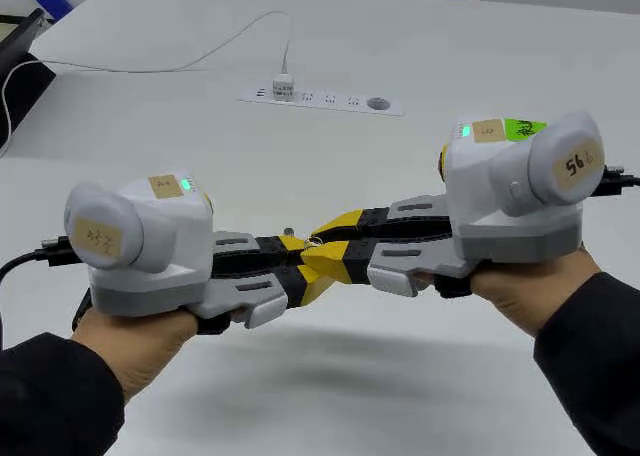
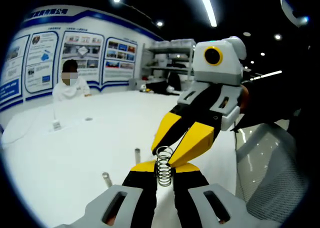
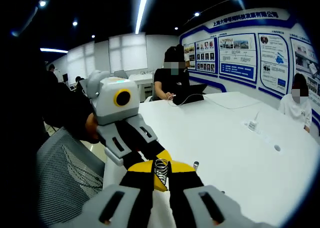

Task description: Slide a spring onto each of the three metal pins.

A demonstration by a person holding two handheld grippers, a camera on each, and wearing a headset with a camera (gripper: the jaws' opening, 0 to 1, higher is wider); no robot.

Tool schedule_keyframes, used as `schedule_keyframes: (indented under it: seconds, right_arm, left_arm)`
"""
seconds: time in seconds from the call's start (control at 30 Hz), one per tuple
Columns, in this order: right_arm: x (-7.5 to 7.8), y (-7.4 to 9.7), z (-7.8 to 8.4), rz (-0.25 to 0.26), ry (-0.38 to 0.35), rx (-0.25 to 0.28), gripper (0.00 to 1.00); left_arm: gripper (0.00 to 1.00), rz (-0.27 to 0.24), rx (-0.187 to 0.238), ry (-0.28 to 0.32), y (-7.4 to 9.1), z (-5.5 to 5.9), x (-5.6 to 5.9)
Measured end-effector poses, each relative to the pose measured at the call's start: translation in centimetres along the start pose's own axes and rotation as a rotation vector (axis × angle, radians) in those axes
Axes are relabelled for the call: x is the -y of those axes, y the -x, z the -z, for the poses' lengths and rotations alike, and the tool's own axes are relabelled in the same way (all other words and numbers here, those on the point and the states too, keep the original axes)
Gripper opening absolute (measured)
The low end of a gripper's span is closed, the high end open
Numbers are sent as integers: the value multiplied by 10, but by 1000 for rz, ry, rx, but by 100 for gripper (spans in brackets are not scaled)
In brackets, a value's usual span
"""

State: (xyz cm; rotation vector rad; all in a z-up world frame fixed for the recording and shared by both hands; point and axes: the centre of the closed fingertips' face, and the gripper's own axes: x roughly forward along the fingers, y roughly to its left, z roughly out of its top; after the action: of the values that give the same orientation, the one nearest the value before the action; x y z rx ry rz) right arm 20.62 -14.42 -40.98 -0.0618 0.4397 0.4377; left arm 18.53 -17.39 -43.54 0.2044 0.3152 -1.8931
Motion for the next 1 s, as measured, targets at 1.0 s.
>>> schedule_keyframes:
  seconds: [1.0]
  right_arm:
    - [7,5,11,23,76,-72,11]
  left_arm:
    - [25,12,-68,-99,-4,13,3]
